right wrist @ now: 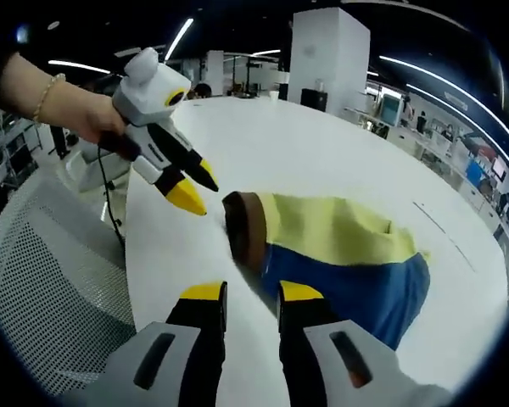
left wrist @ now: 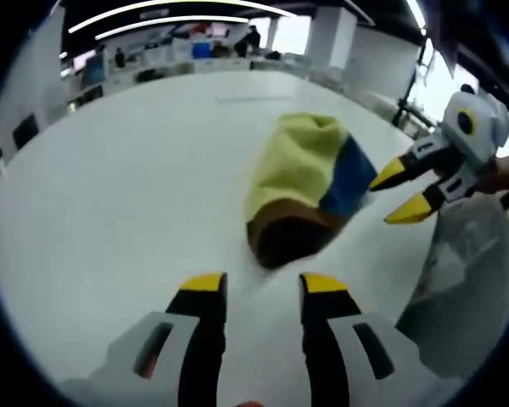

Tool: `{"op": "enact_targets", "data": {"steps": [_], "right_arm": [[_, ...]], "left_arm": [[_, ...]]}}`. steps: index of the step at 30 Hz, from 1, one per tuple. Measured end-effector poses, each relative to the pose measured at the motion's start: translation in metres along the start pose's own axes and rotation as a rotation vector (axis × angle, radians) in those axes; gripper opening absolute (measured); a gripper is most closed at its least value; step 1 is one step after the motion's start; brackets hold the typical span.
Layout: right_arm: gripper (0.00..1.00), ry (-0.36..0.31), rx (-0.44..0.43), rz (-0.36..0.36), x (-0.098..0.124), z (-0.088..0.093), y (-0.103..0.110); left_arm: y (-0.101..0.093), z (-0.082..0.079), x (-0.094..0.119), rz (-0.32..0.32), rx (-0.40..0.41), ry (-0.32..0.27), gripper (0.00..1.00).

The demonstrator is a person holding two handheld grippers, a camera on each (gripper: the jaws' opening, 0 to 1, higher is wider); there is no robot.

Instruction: Fold the garment on the visible template until the final outline fits inside the template.

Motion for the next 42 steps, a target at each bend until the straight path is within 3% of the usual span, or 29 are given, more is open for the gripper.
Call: {"op": "enact_targets", "data": {"steps": [24,42], "right_arm": [[0.20,0.072,0.098,0.034,-0.035,0.007,-0.006],[0.14,0.111,0.154,0.077,-0.044,0.011,-0.012]], "left_arm": [[0.004,0.002,-0.015,0.006,-0.006,0.004,0.21],[0.008,0.003,-0.022,0.000,0.008,-0.003,0.14]]}}
Point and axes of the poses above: the point that each gripper's makers call its tool centre point, and the gripper's own axes: x roughly backward along the fingers, y roughly to its left, z roughly out of its underside, the point moved 7 cm from there along x, roughly backward along the fingers, and after that the axes turned 10 degrees about -x, right-handed, at the moved point
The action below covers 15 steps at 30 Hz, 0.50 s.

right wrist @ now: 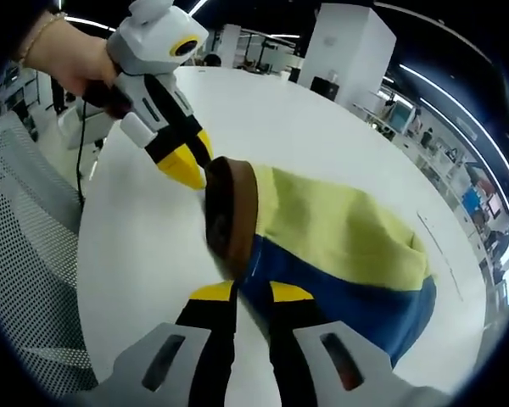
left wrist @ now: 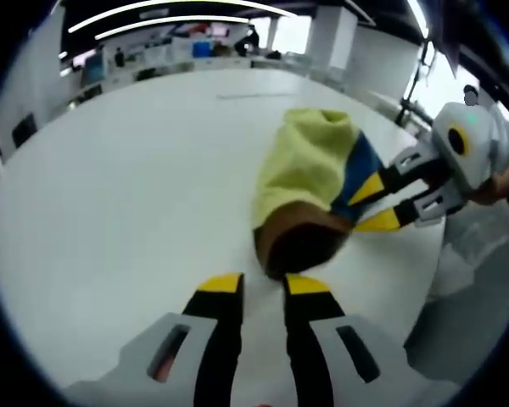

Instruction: Fold the garment on the visible template until the final outline fits inside the template.

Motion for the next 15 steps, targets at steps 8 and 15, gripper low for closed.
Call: {"op": "enact_targets", "data": {"steps": [8,15], "right_arm": [[0.05,0.011,0.014,-0.009,-0.0033,0.0018,0.0027],[0.04,0.010,-0.004,-0.008,-0.0030,0.0016,0.0009]], "left_arm": [[-0.0014,-0.0009,-0.0006,0.004,0.002,-0.002,0.09],[-0.0014,-0.0006,-0.0015,0.007,-0.003,0.002,0.04]]}}
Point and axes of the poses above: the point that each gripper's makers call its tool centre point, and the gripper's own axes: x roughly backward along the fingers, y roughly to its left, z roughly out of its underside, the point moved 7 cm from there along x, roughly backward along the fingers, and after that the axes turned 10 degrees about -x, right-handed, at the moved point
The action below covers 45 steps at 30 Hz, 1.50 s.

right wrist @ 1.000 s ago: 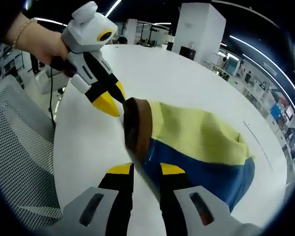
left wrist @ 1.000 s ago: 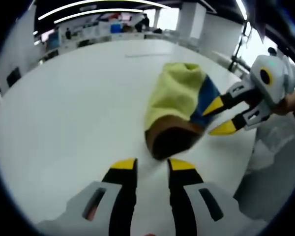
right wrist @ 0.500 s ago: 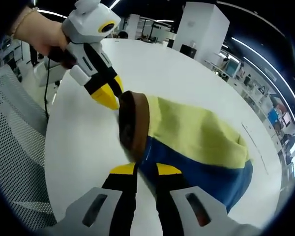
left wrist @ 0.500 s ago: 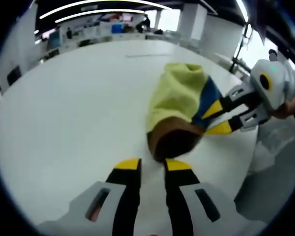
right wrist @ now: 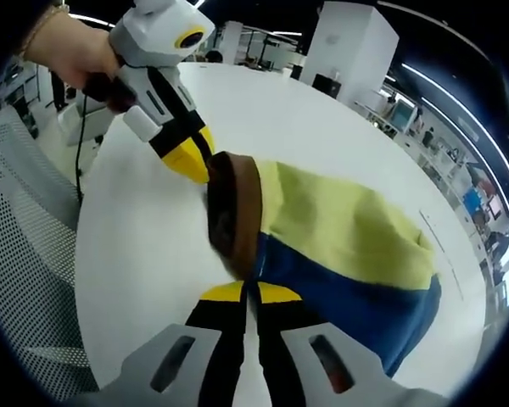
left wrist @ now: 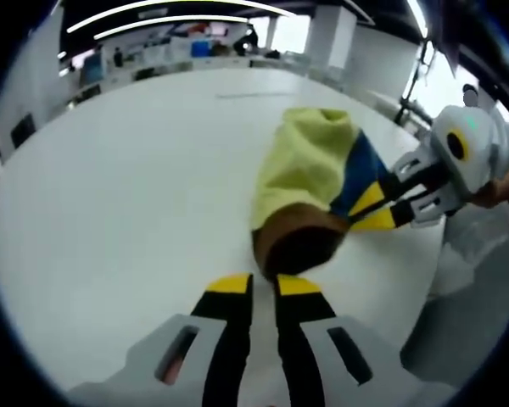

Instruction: Fold the garment on the visible template until the final outline fits inside the template.

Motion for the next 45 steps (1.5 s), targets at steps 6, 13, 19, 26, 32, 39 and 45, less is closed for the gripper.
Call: {"op": "enact_targets", "data": {"steps": [6,13,19,26,32,39,45], "right_arm": [[0.03,-0.020,-0.035,-0.015,0.006,-0.003,-0.002],[0.03,-0.065,-0.086,-0.005,0.022,-0.009,-0.007],[0.02,-0.109,-0.133,0.010,0.037,-0.013,-0.014],[0.02,-0.159,-0.201,0.026,0.058,-0.019,-0.024],[0.02,-0.240,-0.286,0.048,0.080,-0.035,-0.037],[0.02,-0.290,-0.311,0.062,0.097,-0.049,-0.048],[0.02,-0.337,-0.312,0.075,0.113,-0.062,-0.053]], "left_arm": [[0.000,-0.001,0.000,-0.004,0.001,-0.008,0.00],[-0.001,-0.003,0.001,-0.012,-0.001,-0.016,0.00],[-0.001,-0.009,0.009,-0.022,-0.015,-0.041,0.00],[-0.003,-0.023,0.021,-0.032,-0.050,-0.075,0.00],[-0.004,-0.045,0.036,-0.050,-0.117,-0.121,0.00],[-0.003,-0.061,0.039,-0.051,-0.128,-0.149,0.00],[-0.005,-0.075,0.044,-0.051,-0.119,-0.186,0.00]]}}
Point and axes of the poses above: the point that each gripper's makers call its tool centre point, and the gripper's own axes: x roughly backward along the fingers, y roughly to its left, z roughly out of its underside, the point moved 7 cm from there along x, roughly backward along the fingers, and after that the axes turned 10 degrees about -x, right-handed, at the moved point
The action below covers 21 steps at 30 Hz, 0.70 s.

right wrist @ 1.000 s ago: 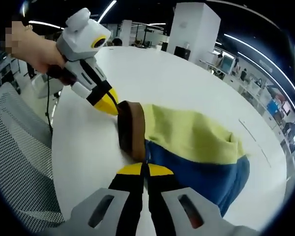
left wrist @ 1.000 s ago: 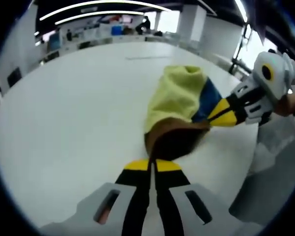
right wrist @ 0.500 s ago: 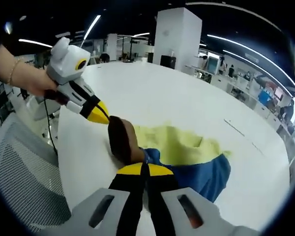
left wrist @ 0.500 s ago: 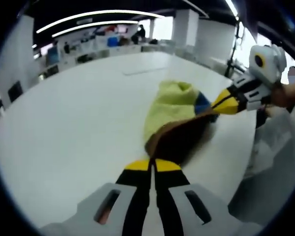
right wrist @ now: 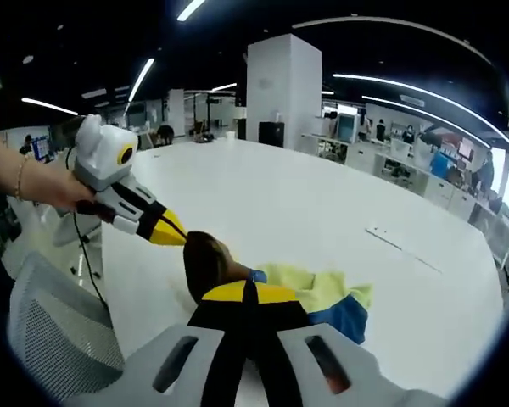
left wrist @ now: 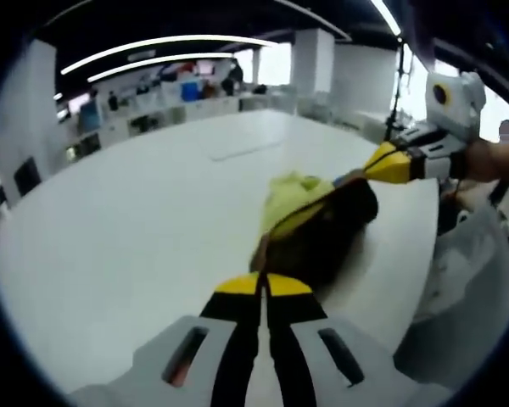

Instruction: Fold the garment on the visible template until the final outline fits inside the template.

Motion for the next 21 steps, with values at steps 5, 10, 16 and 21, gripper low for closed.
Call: {"op": "enact_targets", "data": {"steps": [5,10,16,21], "right_arm": [[0.02,-0.041,-0.020,0.016,0.007,-0.013,-0.007],[0.02,-0.083,-0.024,0.024,0.015,-0.027,-0.008],[0.01,-0.144,-0.022,0.028,0.025,-0.050,-0.007],[0.01,-0.189,-0.010,0.032,0.032,-0.067,-0.006]], "left_arm": [[0.001,-0.012,0.002,0.003,-0.009,-0.020,0.00],[0.002,-0.027,0.008,-0.001,-0.018,-0.046,0.00],[0.004,-0.045,0.015,-0.005,-0.032,-0.074,0.00],[0.007,-0.057,0.022,-0.015,-0.033,-0.099,0.00]]}}
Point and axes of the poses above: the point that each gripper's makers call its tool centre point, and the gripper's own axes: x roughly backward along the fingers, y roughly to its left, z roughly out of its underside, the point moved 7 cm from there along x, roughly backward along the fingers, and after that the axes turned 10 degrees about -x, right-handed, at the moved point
